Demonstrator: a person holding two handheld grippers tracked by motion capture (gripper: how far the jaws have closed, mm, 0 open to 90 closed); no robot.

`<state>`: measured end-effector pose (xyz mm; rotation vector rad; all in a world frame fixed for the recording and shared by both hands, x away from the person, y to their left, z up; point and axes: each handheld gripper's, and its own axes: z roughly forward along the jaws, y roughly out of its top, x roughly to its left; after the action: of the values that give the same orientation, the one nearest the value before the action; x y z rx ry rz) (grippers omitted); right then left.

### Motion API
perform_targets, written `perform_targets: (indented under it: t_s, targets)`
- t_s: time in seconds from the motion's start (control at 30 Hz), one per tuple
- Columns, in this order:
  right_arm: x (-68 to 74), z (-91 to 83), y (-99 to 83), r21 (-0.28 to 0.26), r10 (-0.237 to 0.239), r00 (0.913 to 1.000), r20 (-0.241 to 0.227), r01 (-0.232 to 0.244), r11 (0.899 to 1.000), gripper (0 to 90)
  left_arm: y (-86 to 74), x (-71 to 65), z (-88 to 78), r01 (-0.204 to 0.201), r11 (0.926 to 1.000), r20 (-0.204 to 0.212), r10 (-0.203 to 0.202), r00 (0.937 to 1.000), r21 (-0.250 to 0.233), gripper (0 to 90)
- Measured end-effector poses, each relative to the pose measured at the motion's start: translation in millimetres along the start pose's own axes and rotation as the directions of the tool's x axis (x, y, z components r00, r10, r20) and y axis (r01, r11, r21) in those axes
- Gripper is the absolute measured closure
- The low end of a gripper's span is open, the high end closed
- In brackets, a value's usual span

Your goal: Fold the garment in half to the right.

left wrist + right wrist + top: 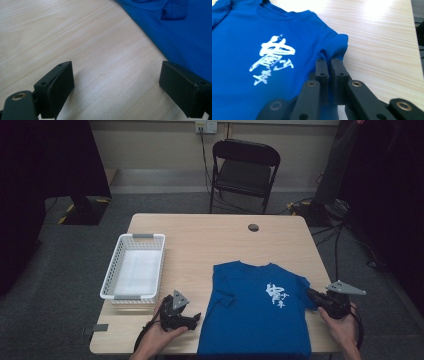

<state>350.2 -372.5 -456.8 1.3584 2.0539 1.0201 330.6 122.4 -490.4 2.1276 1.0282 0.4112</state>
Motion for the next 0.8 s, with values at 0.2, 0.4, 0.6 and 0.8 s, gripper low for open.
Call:
perform_targets:
  t_s: [0.2, 0.4, 0.6, 0.8]
  targets:
    - [9.5, 5.7, 6.4, 0.006, -0.022, 0.9996, -0.017, 0.022, 1.0, 85.0, 0.0, 0.0, 0.1, 0.0, 1.0, -0.001, 0.0, 1.0, 0.0, 11.9]
    - [21.0, 20.1, 13.3, 0.031, -0.036, 0.998, -0.053, 0.037, 0.999, 84.9, 0.0, 0.1, 0.2, 0.0, 1.0, -0.001, 0.0, 1.0, -0.001, 11.9]
    - [28.3, 33.7, 17.1, 0.051, -0.023, 0.9956, -0.091, 0.028, 0.998, 83.9, 0.1, 0.2, 0.2, -0.001, 1.0, 0.0, 0.001, 1.0, 0.0, 11.9]
    - [34.5, 42.0, 19.4, 0.056, -0.005, 0.993, -0.118, 0.012, 0.998, 80.1, 0.1, 0.3, 0.2, -0.001, 1.0, 0.0, 0.001, 1.0, -0.001, 11.9]
